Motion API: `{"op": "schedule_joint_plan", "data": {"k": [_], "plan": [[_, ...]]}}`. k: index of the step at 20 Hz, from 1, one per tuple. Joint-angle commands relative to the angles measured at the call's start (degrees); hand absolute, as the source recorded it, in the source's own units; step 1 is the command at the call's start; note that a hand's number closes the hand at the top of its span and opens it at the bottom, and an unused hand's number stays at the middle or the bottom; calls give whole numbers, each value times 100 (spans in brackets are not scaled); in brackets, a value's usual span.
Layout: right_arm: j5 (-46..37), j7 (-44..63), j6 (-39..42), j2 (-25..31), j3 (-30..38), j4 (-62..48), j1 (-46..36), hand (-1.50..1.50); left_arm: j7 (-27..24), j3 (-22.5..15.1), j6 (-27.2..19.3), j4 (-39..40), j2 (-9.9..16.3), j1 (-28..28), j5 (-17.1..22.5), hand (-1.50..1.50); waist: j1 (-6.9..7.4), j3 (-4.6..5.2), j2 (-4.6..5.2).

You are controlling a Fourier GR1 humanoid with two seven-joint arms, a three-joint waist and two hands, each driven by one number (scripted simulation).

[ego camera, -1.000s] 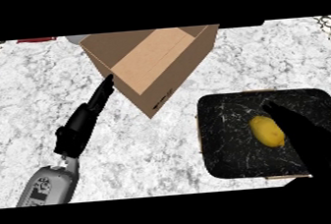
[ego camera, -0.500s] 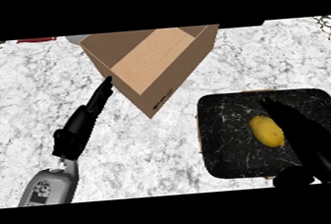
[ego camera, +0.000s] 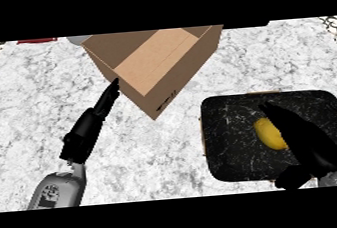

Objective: Pick the lemon from the tray and place it in the cardboard box

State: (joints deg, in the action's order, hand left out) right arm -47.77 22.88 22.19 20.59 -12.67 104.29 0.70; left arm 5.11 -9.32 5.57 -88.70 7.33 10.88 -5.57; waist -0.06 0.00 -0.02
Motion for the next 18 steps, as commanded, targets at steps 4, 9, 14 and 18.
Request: {"op": "schedule_joint_plan", "data": {"k": [4, 9, 14, 18], "plan": [[-434, -110, 27, -358, 20, -434, -103, -150, 23, 185, 44, 84, -195, 122, -177, 0, 0, 0, 0], [-635, -549, -208, -196, 120, -578, 252, -150, -392, 254, 235, 403, -137, -33, -245, 0, -10, 0, 2], [-938, -395, -269, -469, 201, -1341, -432, -150, 333, 207, 201, -334, -243, -123, -221, 0, 25, -1, 0], [-1059, -604, -518, -513, 81, -1209, 67, 150, -104, 651, 538, 515, -53, 461, -12, 0, -23, 1, 8]]}}
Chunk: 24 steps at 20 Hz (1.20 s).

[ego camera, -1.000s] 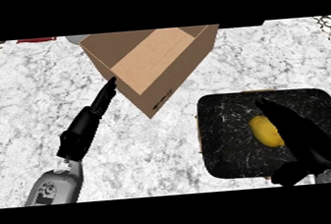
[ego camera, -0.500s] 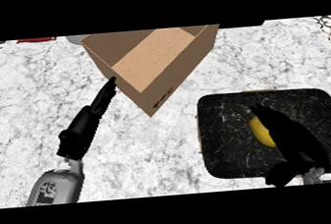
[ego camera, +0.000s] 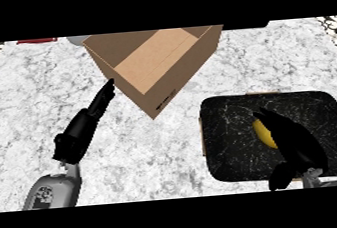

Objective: Pick the lemon from the tray and place it in the cardboard box

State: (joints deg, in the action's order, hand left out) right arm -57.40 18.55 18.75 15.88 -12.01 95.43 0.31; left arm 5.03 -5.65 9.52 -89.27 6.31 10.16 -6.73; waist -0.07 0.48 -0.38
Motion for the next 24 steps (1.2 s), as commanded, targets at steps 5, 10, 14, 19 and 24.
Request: {"op": "schedule_joint_plan", "data": {"k": [5, 10, 14, 19, 24], "plan": [[-186, -553, -50, 177, 157, -551, -219, 150, -84, -19, 39, -90, -121, -269, -49, 0, 16, -48, 36], [-694, -772, -821, -10, 32, -1018, -469, 150, -324, 178, 81, 636, -93, 300, -123, 0, 7, -49, 46], [-634, -1445, -468, 40, -562, -649, -1081, 150, 24, -90, 73, 125, -200, 118, -177, 0, 201, -53, 54], [-483, -3319, -375, 78, -1672, -690, -1984, 150, -19, -128, 194, 287, -218, 443, -137, 0, 508, -60, 139], [-142, -4317, -1009, 36, -1183, -902, -2574, 150, -244, 186, 116, 493, -32, 303, -144, 0, 85, -50, 59]]}}
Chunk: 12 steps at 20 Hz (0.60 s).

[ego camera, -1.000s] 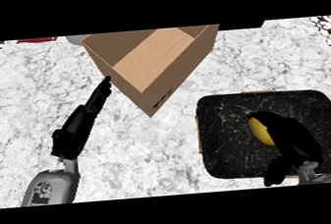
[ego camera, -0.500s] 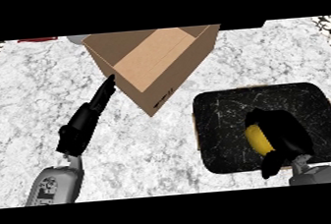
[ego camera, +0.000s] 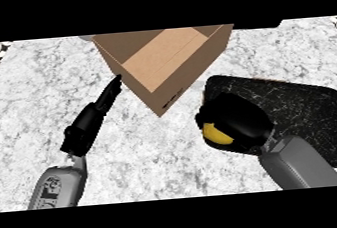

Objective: Pick the lemon from the tray and place it in the cardboard box

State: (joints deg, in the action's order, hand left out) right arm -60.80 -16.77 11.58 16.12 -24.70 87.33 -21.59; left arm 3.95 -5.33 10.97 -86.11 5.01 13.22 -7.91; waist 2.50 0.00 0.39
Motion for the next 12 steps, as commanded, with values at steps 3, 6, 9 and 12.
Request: {"op": "schedule_joint_plan", "data": {"k": [3, 6, 9, 12], "plan": [[761, -1253, 87, 186, 592, 82, -595, 150, -138, 7, -33, -159, -1, -354, -24, 0, -210, -1, -41], [1135, -1004, 945, 259, 843, 910, -689, 150, 430, 158, -92, -261, -25, 80, 45, 0, -263, 0, -58], [1798, -1172, 1489, 367, 1247, 1359, -622, 150, -67, 159, -180, 330, -76, 191, -127, 0, -306, 2, -47], [2498, -635, 1991, 133, 1804, 1855, -810, 150, -175, 134, -235, 129, -71, -199, -154, 0, -298, 3, -57]]}}
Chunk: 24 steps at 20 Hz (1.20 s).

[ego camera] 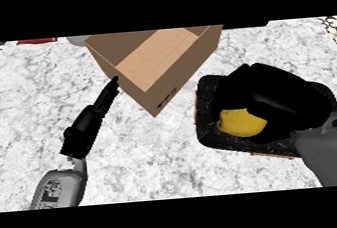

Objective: Pick the lemon from the tray and place it in the cardboard box

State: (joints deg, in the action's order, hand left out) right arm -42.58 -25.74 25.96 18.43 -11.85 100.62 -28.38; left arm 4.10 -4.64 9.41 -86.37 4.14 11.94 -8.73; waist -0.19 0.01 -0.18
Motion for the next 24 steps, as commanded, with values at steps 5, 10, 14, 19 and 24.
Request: {"op": "schedule_joint_plan", "data": {"k": [5, 10, 14, 19, 24], "plan": [[1474, 1403, 1286, -286, 1249, 897, -241, 150, 186, 32, 133, -324, 87, -81, 62, 0, -12, 1, -5], [1413, 2102, 1209, -404, 1455, 463, -1104, 150, 12, -72, 204, -523, 5, -434, 94, 0, 46, 1, 6], [1200, 2519, 871, -710, 1389, -132, -1852, 150, 223, 43, 272, -464, 70, -180, 134, 0, 53, 1, 10], [1086, 1936, 604, -529, 1643, -1847, -2894, 150, 204, -201, 59, -503, -107, -274, -177, 0, 109, 1, 30], [719, 1952, 9, -895, 1457, -2790, -3344, 150, -378, 98, 78, 313, -10, 57, -172, 0, 102, 4, 49]]}}
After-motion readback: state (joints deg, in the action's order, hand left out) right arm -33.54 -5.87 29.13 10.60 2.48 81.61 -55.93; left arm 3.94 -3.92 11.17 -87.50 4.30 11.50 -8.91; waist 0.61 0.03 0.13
